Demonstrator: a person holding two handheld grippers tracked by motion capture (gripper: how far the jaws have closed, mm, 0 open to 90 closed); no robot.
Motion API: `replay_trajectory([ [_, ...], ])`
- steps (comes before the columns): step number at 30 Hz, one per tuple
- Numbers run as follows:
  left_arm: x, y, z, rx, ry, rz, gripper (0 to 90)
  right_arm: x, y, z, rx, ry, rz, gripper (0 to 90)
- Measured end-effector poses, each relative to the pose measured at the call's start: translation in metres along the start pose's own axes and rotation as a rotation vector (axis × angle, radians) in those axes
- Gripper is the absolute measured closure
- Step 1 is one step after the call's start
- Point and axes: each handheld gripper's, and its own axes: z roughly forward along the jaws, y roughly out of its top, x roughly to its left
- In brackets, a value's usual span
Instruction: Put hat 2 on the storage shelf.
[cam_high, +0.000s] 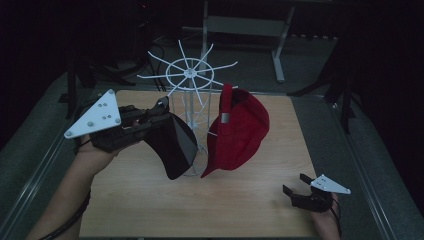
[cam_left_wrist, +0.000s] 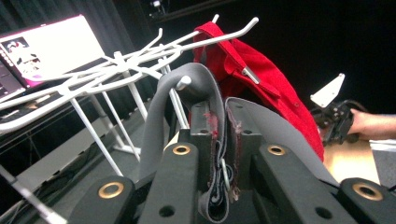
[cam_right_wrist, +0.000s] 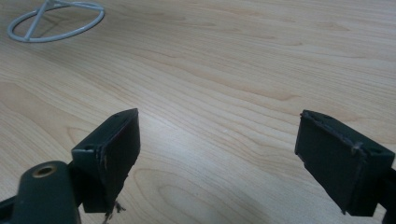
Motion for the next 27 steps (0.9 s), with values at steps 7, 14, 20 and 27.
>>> replay_trajectory([
  [7,-0.003,-0.005,-0.012,-0.025,0.008,-0.029,60.2,0.000,0.000,0.000,-0.001,0.000,-0.002,14.0],
  [14,-0.001,-0.014,-0.029,-0.039,0.021,-0.064,57.4,0.000,0.000,0.000,-0.003,-0.001,-0.004,14.1],
  [20,-0.004,-0.022,-0.040,-0.044,0.029,-0.076,57.3,0.001,0.001,0.001,0.000,-0.001,-0.008,14.1],
  [27,-0.007,-0.040,-0.052,-0.038,0.037,-0.100,57.3,0.001,0.001,0.001,0.001,-0.001,-0.011,14.1],
])
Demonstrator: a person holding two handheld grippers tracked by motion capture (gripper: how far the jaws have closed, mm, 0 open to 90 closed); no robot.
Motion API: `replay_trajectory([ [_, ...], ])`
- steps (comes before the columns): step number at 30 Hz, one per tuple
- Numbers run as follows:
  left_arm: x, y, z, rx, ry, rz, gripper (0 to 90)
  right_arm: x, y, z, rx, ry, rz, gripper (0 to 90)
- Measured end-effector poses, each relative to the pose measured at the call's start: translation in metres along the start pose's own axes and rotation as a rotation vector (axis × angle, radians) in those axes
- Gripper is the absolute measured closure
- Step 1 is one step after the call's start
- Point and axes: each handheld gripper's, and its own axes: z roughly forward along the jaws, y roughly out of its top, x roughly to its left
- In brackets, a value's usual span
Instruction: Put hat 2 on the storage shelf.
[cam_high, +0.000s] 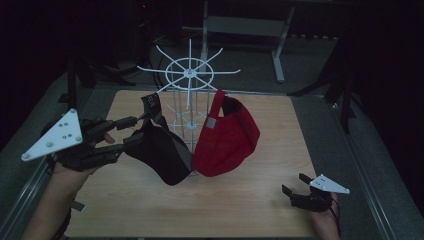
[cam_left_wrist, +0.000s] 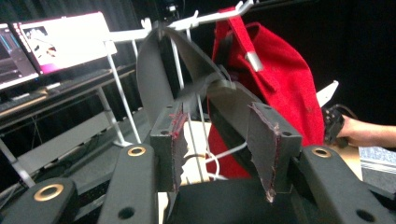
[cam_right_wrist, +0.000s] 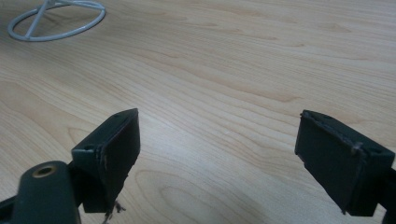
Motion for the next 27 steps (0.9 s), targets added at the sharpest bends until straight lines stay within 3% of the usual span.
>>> replay_trajectory([
  [15,-0.008,-0.054,-0.014,0.064,0.034,-0.056,55.6,0.000,-0.001,0.000,-0.003,0.002,0.006,14.1],
  [21,-0.009,-0.072,-0.015,0.099,0.027,-0.079,55.7,0.001,0.000,0.002,0.002,0.002,0.002,14.0],
  [27,-0.012,-0.099,-0.014,0.100,0.001,-0.124,55.6,0.000,0.000,0.001,-0.004,0.004,0.006,14.0],
])
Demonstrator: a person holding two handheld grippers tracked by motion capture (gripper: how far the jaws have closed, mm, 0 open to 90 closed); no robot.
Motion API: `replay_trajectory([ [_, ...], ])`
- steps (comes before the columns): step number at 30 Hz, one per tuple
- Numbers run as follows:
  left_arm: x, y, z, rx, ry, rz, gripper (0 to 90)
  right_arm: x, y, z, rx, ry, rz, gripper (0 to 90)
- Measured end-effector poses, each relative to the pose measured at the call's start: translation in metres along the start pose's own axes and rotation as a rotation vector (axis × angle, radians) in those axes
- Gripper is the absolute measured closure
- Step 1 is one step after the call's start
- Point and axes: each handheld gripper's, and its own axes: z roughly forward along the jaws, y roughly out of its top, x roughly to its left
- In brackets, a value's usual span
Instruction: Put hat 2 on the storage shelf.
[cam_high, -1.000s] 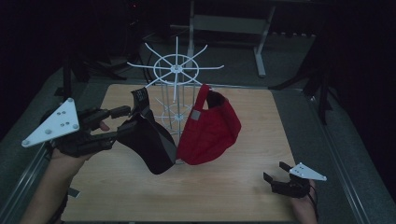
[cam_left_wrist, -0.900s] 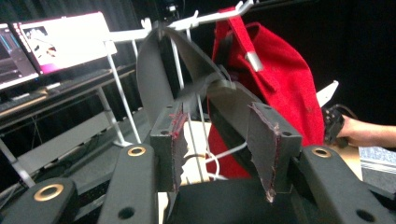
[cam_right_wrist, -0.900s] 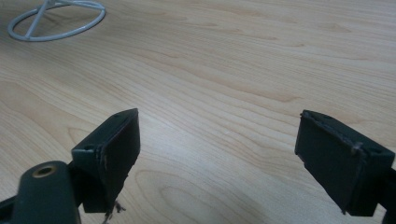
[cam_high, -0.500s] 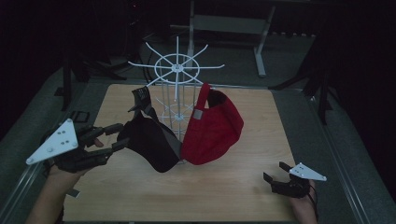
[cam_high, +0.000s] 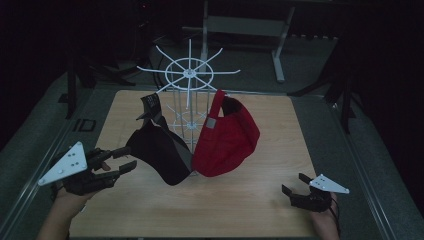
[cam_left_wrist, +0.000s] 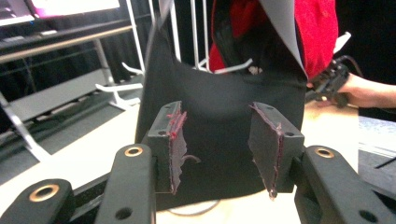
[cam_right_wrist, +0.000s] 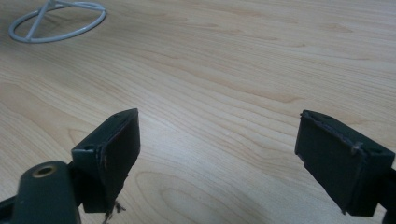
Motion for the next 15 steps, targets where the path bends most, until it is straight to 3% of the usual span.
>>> replay_trajectory([
  [8,-0.006,-0.032,0.006,0.035,0.024,-0.003,55.5,0.001,0.000,0.000,0.002,-0.003,-0.005,14.0],
  [12,-0.008,-0.055,0.010,0.030,0.028,-0.037,55.4,0.000,0.000,0.000,0.001,-0.002,-0.003,14.0],
  [14,-0.008,-0.059,0.011,0.032,0.022,-0.044,55.4,0.001,0.000,0.000,0.003,-0.003,-0.004,14.0],
  [15,-0.007,-0.068,0.013,0.029,0.016,-0.065,55.4,0.001,-0.001,0.000,0.003,-0.005,-0.005,14.0],
])
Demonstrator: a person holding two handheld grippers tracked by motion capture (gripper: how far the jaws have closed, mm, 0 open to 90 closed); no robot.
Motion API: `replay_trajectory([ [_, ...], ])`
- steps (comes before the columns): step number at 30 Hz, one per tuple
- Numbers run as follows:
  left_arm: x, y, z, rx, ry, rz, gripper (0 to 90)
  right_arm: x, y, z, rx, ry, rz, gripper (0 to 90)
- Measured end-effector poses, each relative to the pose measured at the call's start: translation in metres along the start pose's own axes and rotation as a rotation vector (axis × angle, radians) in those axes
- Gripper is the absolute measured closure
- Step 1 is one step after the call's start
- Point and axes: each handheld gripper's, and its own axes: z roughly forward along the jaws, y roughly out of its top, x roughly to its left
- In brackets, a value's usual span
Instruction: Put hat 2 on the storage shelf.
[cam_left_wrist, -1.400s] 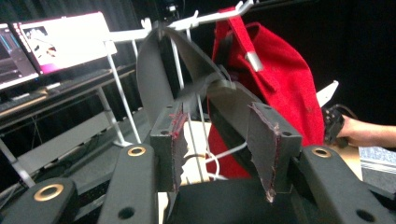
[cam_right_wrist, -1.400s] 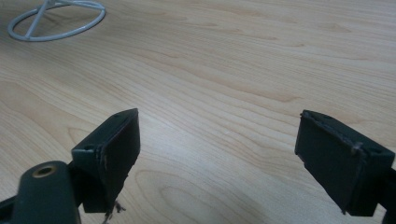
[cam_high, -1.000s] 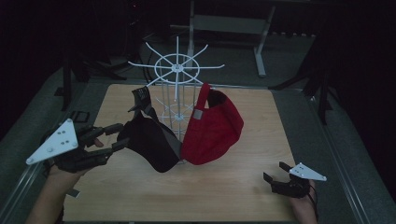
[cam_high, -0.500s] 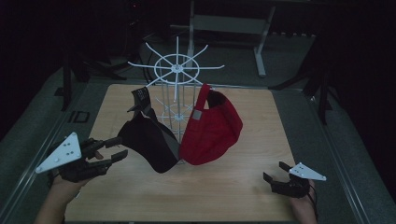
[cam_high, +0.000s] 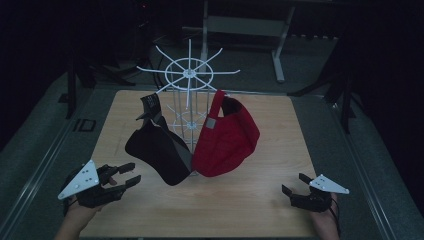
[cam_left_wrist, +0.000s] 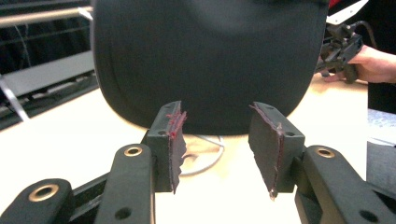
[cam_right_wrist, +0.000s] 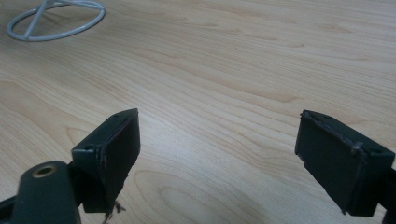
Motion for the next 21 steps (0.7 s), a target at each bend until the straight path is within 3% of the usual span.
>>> replay_trajectory([
  [9,0.007,-0.035,0.011,0.066,0.043,-0.042,52.4,0.000,0.000,0.000,-0.006,-0.022,-0.006,13.6],
  [14,0.017,-0.053,0.013,0.111,0.051,-0.118,52.3,0.001,-0.001,0.000,-0.003,-0.032,-0.018,13.4],
  [21,0.017,-0.068,0.010,0.148,0.082,-0.156,46.2,0.001,-0.001,0.001,0.002,-0.037,-0.018,13.4],
])
